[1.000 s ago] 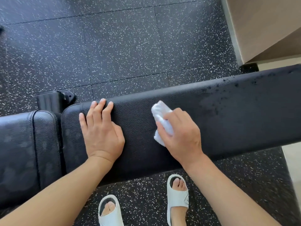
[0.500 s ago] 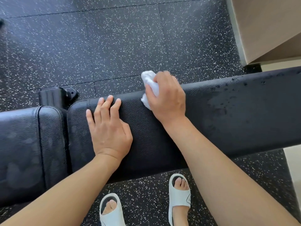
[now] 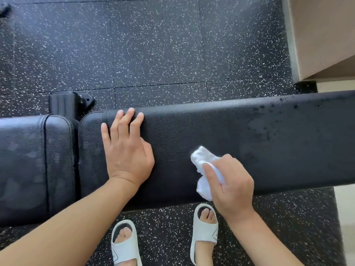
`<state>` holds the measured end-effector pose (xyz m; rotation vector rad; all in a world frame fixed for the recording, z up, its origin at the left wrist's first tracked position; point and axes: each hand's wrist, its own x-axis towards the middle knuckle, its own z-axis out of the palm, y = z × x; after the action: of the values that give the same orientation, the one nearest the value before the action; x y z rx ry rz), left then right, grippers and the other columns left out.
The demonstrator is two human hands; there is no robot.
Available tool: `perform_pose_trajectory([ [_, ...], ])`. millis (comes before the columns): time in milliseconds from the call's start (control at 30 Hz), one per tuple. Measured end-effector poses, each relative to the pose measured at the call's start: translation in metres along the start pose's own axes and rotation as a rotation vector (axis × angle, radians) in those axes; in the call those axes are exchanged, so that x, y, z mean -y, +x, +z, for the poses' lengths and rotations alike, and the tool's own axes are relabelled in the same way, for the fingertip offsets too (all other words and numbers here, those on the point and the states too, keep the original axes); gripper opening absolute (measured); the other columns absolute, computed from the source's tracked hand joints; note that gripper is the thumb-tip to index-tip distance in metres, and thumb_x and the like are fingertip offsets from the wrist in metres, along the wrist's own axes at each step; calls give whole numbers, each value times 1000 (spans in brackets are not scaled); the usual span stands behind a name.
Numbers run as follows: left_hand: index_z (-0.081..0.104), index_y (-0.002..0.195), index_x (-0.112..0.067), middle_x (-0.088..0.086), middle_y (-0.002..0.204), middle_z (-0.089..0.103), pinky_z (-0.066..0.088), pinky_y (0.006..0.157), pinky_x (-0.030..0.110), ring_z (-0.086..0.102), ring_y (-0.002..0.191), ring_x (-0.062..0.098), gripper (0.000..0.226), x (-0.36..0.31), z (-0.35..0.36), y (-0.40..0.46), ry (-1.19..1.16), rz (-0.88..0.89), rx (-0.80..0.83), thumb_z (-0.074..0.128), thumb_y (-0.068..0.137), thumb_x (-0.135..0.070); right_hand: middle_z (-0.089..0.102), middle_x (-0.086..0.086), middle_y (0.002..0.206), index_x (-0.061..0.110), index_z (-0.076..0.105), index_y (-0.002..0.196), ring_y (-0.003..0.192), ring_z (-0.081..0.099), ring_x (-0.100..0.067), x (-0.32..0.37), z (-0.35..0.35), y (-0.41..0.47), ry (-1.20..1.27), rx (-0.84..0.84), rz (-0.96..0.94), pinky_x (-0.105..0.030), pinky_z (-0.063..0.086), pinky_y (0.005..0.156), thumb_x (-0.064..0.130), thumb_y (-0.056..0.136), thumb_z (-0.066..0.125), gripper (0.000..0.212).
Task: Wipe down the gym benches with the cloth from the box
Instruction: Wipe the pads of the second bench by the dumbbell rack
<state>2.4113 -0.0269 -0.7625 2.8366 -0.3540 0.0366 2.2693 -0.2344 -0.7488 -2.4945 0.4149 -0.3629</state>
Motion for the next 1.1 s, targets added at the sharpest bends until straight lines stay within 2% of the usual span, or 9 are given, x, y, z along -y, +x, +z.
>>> perform_pose_trajectory([
  [200,47,148,-16,7,160,43,14,127,62,30,155,31,60,0,1,-1,7,3,-4,42,89,-20,52,1,79,14,55,78,70,51,-22,23,37,105,-59,-93,59,-34,33,57,44,103,54,38],
  [333,48,148,-15,7,159,44,13,127,61,31,155,31,60,-1,1,0,15,2,-11,42,89,-19,58,-1,85,13,58,85,75,55,-25,30,54,165,-83,-26,28,-34,32,59,48,102,54,39],
  [433,48,147,-15,8,159,44,13,127,61,31,155,32,59,-3,1,0,18,4,-11,42,88,-19,57,-4,83,11,60,86,73,54,-26,28,45,146,-70,-24,-33,-37,37,60,42,102,59,35],
  [567,48,148,-13,9,159,44,12,128,61,31,155,32,60,-2,0,-1,21,3,-12,43,89,-18,50,-3,76,9,62,81,66,46,-26,18,16,52,-44,19,-80,-42,40,58,32,104,60,33],
  [700,47,148,-13,10,159,44,13,127,61,31,154,34,60,-2,1,-1,26,12,-8,42,88,-19,43,2,74,13,61,75,63,36,-20,3,-3,-25,-71,70,-100,-35,35,55,32,104,59,35],
  [800,48,148,-12,10,159,44,13,127,62,31,154,34,60,-1,2,0,27,17,-8,42,88,-19,45,1,72,13,61,73,61,40,-21,14,10,-7,-105,0,-62,-37,38,53,32,103,61,35],
  [967,50,147,-11,11,158,45,14,127,62,32,154,35,59,-2,1,0,31,8,-15,42,88,-17,56,-7,77,9,62,80,65,53,-29,60,59,90,-69,-75,-32,-42,42,57,33,98,68,30],
  [1100,50,145,-10,11,159,44,14,126,62,31,154,35,59,-3,0,0,33,8,-4,41,88,-17,63,-9,88,8,65,90,76,60,-32,80,79,139,-15,-9,-97,-43,45,64,40,94,71,32],
])
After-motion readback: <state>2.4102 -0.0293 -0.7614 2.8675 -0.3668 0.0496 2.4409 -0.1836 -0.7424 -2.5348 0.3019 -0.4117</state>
